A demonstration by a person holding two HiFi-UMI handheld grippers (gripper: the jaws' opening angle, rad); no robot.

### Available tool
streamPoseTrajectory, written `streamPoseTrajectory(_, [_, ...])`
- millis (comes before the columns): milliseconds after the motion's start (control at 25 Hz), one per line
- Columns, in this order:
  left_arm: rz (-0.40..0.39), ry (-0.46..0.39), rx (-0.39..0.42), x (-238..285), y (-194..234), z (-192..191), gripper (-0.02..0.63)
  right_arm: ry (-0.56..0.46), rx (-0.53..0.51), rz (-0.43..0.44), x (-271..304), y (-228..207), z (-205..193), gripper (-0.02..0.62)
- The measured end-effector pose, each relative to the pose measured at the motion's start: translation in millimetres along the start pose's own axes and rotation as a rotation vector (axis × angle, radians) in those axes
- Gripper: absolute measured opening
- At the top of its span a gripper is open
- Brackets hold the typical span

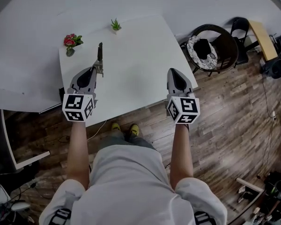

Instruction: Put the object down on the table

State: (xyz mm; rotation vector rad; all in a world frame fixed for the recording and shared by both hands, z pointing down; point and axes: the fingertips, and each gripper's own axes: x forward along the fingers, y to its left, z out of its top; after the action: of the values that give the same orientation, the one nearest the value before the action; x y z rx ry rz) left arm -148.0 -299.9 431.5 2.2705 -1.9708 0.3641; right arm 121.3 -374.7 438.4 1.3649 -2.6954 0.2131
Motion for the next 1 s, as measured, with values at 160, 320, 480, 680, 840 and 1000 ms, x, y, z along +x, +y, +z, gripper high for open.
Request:
streamPoseTrajectory(160, [-0.001,0.023,0.017,11,3,-6,0.020,0.004,0.004,0.006,9,-1,-2,0.006])
streamPoseTrajectory(320, [-0.004,0.063,0.031,24,5,-15,0.020,0.007,0.011,0.006,18,-4,-1,0.008])
streamPoseTrajectory(480, [-0.014,0.117,0.116,40,5,-26,0.020,0.015,0.020,0.004,27,-8,-4,0.008])
streamPoseTrajectory(680, [-0.033,0.206,0.271,60,7,-49,0.020,0.034,0.035,0.011,39,-3,-14,0.008])
streamPoseTrajectory(840, [-0.061,0.286,0.386,74,3,-71,0.020,0.054,0.040,0.012,43,-3,-21,0.008])
streamPoseTrajectory(1000, [-0.091,0.361,0.564,89,-1,-94,0.020,0.064,0.053,0.012,48,-3,-27,0.008])
